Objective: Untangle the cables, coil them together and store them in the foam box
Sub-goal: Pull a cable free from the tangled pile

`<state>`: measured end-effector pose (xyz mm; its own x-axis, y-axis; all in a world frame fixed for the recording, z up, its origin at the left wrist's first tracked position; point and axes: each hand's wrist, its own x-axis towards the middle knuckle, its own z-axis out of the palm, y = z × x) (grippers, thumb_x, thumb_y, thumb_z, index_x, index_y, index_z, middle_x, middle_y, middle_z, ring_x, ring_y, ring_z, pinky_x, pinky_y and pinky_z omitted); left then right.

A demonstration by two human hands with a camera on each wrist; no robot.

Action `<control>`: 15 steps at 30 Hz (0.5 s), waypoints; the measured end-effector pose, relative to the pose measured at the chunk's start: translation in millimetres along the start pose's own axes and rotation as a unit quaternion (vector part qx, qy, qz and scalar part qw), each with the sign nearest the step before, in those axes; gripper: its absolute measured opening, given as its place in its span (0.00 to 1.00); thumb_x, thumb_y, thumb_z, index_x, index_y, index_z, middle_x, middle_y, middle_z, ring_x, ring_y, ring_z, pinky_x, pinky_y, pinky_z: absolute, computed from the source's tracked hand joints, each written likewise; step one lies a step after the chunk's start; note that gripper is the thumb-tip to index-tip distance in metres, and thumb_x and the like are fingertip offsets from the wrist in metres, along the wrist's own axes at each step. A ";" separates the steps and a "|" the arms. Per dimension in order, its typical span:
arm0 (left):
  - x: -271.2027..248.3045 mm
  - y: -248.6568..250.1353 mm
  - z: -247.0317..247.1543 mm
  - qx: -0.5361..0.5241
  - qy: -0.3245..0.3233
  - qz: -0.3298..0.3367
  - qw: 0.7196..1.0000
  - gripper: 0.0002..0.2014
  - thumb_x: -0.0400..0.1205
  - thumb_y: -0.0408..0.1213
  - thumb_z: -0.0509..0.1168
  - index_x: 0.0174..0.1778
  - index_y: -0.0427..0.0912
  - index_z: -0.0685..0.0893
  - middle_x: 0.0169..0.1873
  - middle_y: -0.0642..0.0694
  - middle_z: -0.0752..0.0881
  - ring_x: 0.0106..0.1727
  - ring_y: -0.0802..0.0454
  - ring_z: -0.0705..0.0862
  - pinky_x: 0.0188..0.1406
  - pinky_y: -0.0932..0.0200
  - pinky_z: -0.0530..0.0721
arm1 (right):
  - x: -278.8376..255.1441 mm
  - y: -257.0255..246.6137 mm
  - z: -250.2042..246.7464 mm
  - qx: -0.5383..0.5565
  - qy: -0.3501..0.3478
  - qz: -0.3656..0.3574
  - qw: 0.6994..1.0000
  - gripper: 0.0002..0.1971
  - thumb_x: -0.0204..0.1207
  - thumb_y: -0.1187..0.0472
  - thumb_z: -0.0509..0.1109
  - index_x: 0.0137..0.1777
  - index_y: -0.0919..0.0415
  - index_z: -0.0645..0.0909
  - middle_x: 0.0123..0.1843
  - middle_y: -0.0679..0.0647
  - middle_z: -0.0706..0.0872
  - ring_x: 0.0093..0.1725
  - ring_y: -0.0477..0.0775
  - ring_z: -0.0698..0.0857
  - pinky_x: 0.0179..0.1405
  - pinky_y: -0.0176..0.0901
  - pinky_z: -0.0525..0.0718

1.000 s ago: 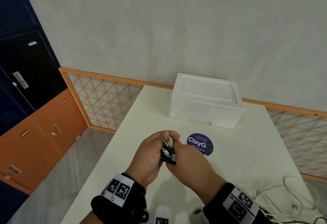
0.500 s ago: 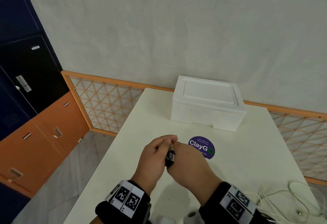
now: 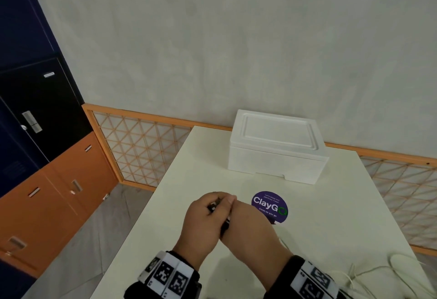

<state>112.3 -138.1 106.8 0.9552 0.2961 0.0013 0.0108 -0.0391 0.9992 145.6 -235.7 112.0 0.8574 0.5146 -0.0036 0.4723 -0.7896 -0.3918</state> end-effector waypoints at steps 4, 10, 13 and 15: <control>4.9 14.4 -8.6 -0.267 -0.043 -0.184 0.945 0.28 0.85 0.53 0.53 0.52 0.32 0.90 0.53 0.40 0.90 0.57 0.45 0.87 0.62 0.49 0.81 | 1.3 1.3 -1.5 -0.040 0.000 0.025 0.999 0.10 0.72 0.60 0.58 0.51 0.52 0.75 0.36 0.47 0.78 0.33 0.50 0.76 0.23 0.34 0.63; 4.6 20.7 -0.4 -0.120 -0.013 -0.179 0.976 0.21 0.88 0.47 0.54 0.49 0.43 0.92 0.51 0.44 0.92 0.53 0.49 0.88 0.54 0.55 0.84 | -3.4 -4.9 -5.1 -0.045 0.010 -0.004 0.999 0.16 0.73 0.61 0.60 0.60 0.55 0.74 0.44 0.50 0.84 0.41 0.53 0.83 0.35 0.41 0.76; -2.9 24.2 3.0 -0.033 -0.003 -0.116 0.993 0.19 0.87 0.51 0.52 0.53 0.52 0.89 0.51 0.55 0.90 0.56 0.59 0.86 0.64 0.56 0.80 | -3.1 -2.7 -9.2 -0.040 0.028 -0.018 0.999 0.17 0.74 0.58 0.61 0.64 0.55 0.72 0.44 0.49 0.84 0.41 0.50 0.83 0.26 0.34 0.68; -2.4 28.5 0.4 -0.053 -0.016 -0.111 0.992 0.22 0.83 0.57 0.52 0.49 0.54 0.90 0.47 0.58 0.91 0.52 0.61 0.87 0.60 0.59 0.81 | -3.1 -3.3 -10.3 -0.034 0.027 -0.021 0.999 0.19 0.75 0.58 0.60 0.66 0.56 0.70 0.44 0.49 0.83 0.41 0.50 0.83 0.24 0.32 0.63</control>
<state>110.4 -140.4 135.2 0.9416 0.2553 -0.2196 0.1932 0.1244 0.9732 143.5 -238.2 122.8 0.8453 0.5307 0.0628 0.5197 -0.7891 -0.3275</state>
